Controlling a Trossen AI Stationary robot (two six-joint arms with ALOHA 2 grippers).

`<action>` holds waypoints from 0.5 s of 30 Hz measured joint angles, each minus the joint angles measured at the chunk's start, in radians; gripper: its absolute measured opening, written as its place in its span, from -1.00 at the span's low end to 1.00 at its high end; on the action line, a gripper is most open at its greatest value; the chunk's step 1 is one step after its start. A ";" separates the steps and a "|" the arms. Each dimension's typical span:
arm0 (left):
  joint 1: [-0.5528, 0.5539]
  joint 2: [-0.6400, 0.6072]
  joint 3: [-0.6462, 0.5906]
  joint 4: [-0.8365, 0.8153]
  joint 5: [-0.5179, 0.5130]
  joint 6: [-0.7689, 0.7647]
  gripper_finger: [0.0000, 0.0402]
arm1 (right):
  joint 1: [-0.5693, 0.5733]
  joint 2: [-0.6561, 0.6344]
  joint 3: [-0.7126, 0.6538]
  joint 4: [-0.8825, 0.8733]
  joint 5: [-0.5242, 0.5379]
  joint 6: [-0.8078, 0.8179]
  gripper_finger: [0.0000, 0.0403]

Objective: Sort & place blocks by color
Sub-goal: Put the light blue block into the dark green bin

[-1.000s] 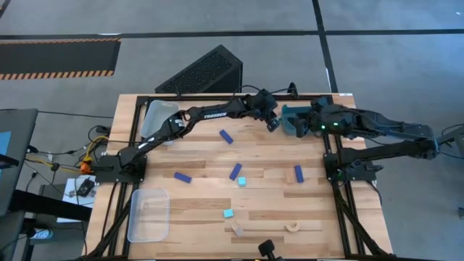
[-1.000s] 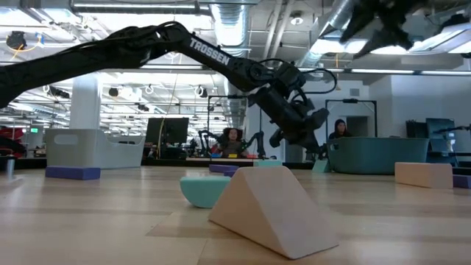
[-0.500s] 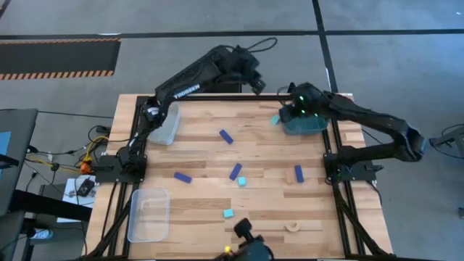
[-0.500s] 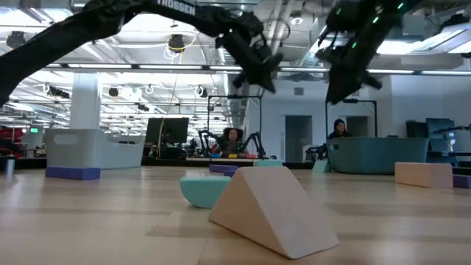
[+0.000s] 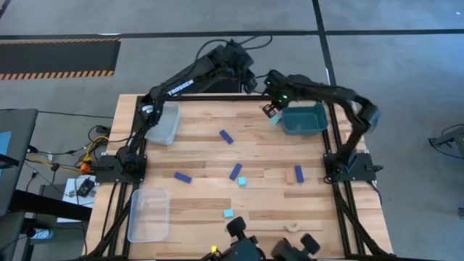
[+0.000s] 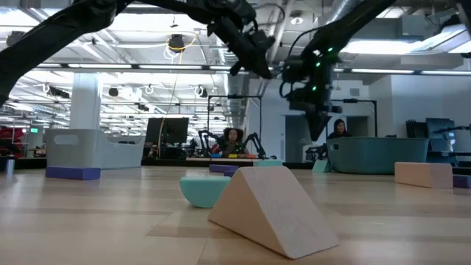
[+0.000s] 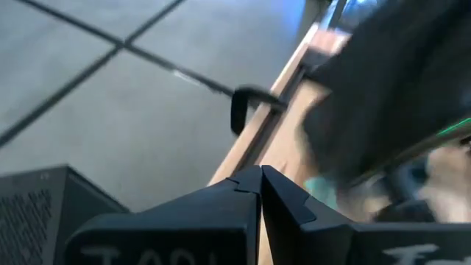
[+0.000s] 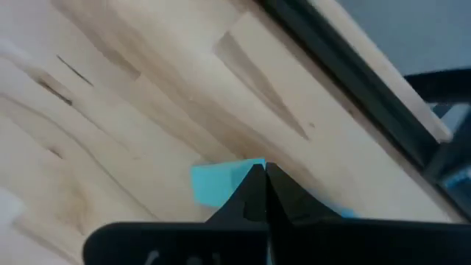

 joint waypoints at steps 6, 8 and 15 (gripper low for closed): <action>0.000 0.000 -0.001 -0.025 0.000 0.017 -1.00 | -0.009 0.140 0.077 -0.093 0.013 -0.095 -0.98; 0.000 0.001 0.000 -0.021 0.000 0.017 -1.00 | -0.009 0.165 0.078 -0.106 0.020 -0.102 -0.98; -0.001 -0.002 0.002 -0.015 0.018 0.012 -1.00 | 0.005 0.202 0.079 -0.143 0.035 -0.128 -0.99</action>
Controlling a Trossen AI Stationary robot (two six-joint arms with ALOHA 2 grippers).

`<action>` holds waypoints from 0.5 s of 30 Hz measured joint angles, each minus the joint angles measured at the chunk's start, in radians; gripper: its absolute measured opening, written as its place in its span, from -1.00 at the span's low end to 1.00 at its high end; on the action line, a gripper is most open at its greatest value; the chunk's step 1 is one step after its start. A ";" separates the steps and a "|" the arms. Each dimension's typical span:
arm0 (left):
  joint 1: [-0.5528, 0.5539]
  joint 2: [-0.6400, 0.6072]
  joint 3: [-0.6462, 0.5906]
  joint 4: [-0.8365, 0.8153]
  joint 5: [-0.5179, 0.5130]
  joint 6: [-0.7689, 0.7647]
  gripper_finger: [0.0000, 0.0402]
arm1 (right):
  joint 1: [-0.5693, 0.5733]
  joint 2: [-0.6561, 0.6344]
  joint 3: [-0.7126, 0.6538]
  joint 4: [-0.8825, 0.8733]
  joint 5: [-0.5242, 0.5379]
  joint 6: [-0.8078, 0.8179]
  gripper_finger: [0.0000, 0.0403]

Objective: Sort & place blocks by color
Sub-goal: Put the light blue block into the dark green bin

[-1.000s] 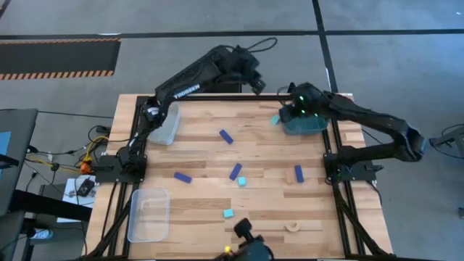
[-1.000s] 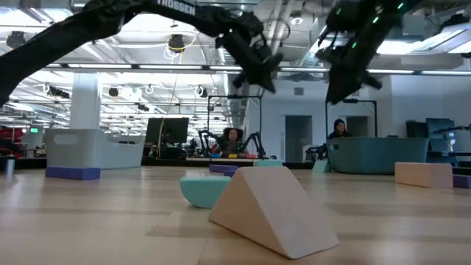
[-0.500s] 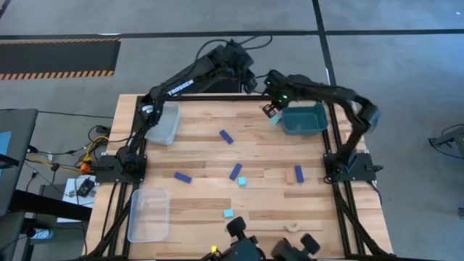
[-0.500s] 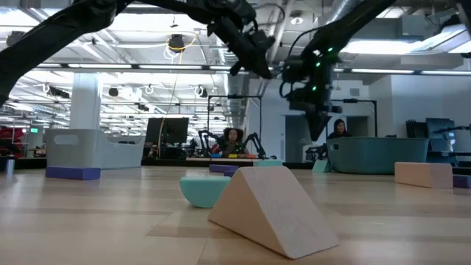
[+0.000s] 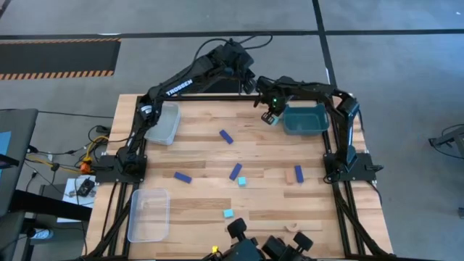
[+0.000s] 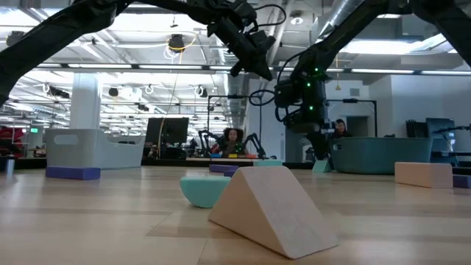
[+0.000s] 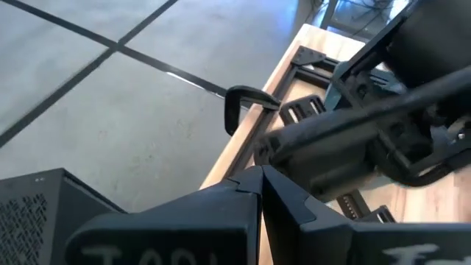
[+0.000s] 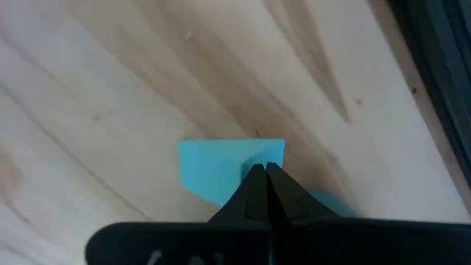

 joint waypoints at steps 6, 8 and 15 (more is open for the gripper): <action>-0.001 0.000 0.000 -0.003 0.055 -0.025 -1.00 | 0.042 -0.005 -0.001 -0.003 -0.093 -0.001 -0.99; -0.003 -0.009 0.000 -0.011 0.076 -0.034 -1.00 | 0.061 -0.010 -0.001 0.007 -0.148 0.001 -0.99; -0.009 -0.145 -0.115 0.024 0.106 0.035 -1.00 | 0.116 -0.069 -0.002 0.030 -0.205 0.042 -0.98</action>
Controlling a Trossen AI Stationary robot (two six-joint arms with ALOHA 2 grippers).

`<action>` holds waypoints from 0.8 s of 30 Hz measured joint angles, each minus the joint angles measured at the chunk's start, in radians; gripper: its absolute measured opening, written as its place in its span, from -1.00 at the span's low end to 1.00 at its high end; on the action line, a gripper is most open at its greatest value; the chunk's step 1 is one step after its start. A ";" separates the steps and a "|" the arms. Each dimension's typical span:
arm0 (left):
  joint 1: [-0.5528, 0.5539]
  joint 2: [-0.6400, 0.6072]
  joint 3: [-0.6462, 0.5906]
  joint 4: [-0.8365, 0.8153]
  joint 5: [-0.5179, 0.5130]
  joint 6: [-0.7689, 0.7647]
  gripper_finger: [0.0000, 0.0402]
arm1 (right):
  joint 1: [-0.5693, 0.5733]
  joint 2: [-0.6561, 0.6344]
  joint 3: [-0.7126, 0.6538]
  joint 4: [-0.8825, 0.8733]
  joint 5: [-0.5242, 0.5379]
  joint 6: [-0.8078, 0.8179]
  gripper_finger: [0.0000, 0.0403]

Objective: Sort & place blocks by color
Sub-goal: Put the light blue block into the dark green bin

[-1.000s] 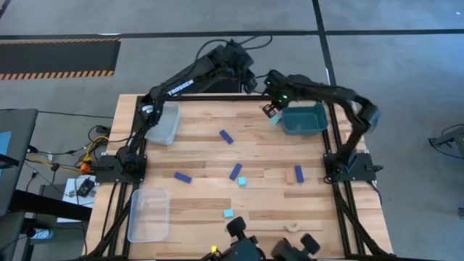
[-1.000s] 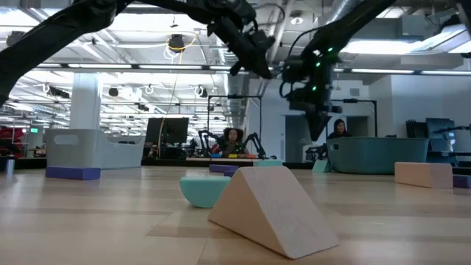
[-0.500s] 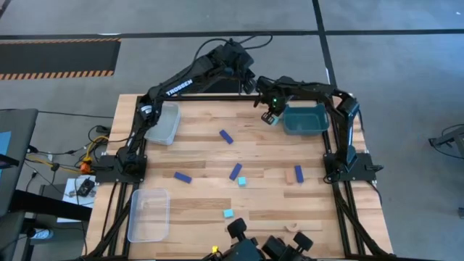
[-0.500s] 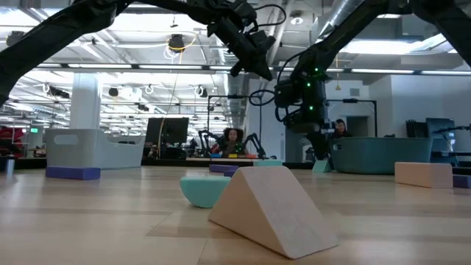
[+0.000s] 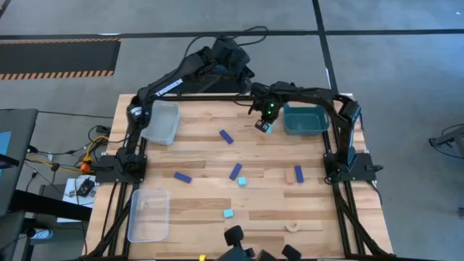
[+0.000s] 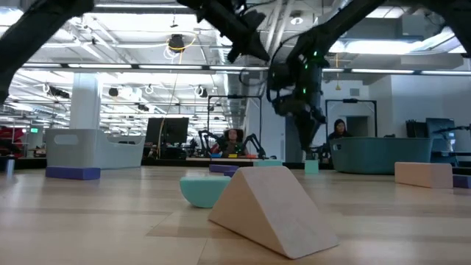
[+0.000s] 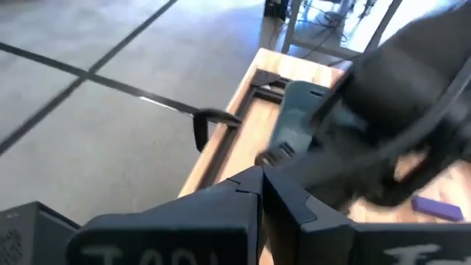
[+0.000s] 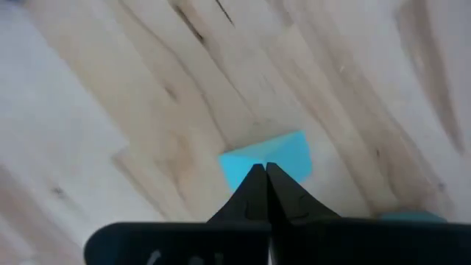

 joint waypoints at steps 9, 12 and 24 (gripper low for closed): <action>-0.003 -0.357 -0.748 0.620 -0.019 -0.130 -1.00 | 0.034 -0.281 -0.131 0.200 -0.039 0.189 -0.98; -0.020 -0.387 -0.846 0.683 -0.066 -0.171 -1.00 | 0.048 -0.396 -0.210 0.291 -0.055 0.282 -0.98; -0.106 -0.239 -0.870 0.892 -0.197 -0.289 -0.76 | 0.206 -0.764 -0.290 0.279 0.127 0.517 -0.97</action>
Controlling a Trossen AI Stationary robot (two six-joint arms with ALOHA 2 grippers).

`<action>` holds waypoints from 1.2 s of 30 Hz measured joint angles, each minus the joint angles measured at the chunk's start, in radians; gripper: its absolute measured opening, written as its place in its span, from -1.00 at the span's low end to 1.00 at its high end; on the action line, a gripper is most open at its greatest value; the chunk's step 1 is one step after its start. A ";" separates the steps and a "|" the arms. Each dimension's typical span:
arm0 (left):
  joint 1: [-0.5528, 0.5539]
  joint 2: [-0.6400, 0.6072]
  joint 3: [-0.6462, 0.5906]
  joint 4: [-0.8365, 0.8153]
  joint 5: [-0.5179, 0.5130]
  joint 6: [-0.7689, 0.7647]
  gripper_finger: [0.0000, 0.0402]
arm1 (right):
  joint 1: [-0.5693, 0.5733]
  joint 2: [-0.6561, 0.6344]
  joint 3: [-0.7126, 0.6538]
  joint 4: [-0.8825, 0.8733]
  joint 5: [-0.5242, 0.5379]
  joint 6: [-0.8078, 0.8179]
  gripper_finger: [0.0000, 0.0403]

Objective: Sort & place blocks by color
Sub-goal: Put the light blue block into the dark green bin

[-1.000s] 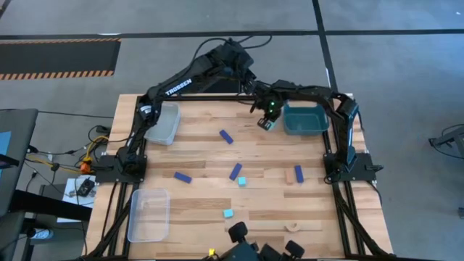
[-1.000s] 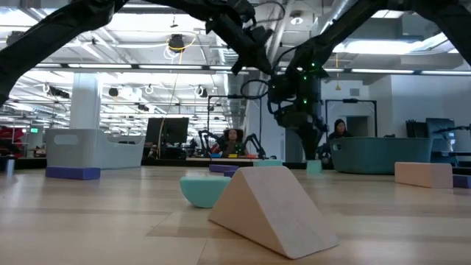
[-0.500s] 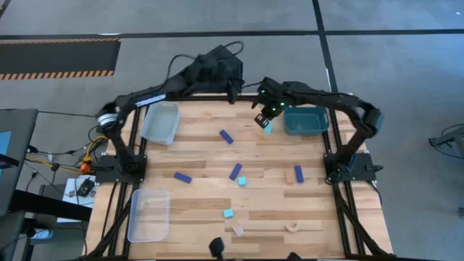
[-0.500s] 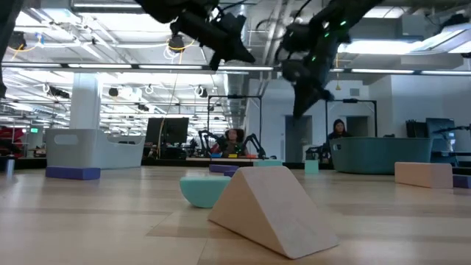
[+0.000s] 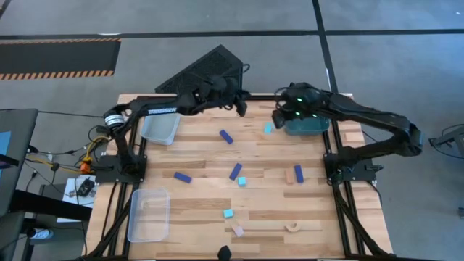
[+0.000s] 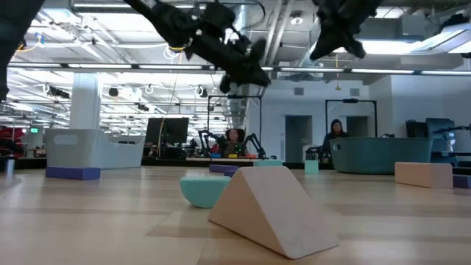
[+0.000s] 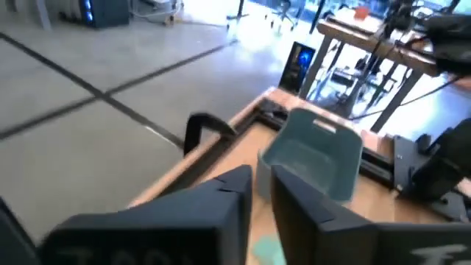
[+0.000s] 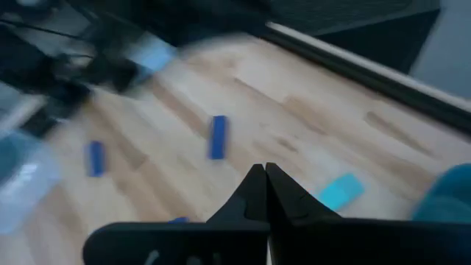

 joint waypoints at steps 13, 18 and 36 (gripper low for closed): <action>-0.069 0.311 0.090 0.093 0.010 -0.156 0.03 | 0.207 -0.128 0.001 -0.196 0.241 0.179 -0.87; -0.101 0.403 0.254 -0.079 -0.061 -0.132 0.12 | 0.267 -0.128 0.000 -0.212 0.262 0.207 -0.87; -0.117 0.639 0.694 -0.479 -0.087 -0.195 0.14 | 0.431 -0.146 0.000 -0.322 0.264 0.337 -0.69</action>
